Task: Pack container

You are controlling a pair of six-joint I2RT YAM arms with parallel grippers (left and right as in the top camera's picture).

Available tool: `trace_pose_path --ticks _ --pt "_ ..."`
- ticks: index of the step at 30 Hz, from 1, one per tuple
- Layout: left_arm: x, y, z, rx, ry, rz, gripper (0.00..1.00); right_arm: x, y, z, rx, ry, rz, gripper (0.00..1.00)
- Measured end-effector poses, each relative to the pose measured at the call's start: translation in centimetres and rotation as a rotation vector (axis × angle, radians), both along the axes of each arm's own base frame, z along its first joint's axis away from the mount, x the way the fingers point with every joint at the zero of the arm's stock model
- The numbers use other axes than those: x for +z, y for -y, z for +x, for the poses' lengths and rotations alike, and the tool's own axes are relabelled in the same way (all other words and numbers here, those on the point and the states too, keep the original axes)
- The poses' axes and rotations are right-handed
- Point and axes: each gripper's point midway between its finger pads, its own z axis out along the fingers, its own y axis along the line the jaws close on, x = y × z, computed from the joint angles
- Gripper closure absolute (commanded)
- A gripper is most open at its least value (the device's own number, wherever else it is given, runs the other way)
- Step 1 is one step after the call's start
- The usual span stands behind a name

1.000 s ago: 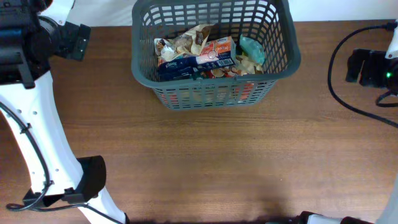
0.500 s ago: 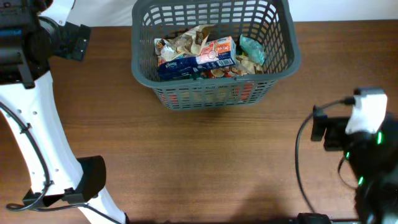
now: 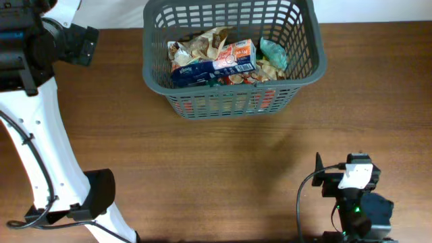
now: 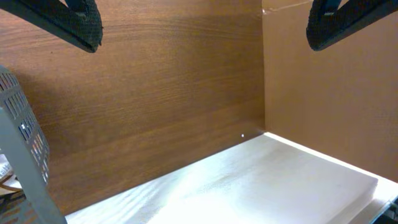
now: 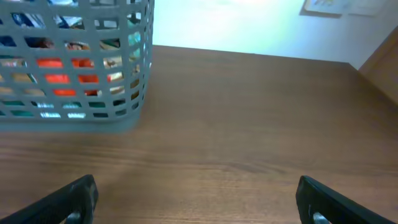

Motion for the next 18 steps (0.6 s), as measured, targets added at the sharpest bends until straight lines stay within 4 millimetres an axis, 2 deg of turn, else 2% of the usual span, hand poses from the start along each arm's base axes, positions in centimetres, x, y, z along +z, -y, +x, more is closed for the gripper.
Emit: trace_pose_path --ticks 12,15,18 --pt "0.0 0.0 0.0 0.000 0.000 0.000 0.01 -2.8 0.0 0.1 0.000 -0.030 0.004 0.01" --pt "0.0 0.0 0.0 0.000 0.000 0.000 0.01 -4.3 0.0 0.2 0.000 -0.060 0.005 0.01" --pt "0.0 0.0 0.0 0.000 0.000 0.000 0.01 -4.3 0.0 0.2 0.000 -0.059 0.005 0.01"
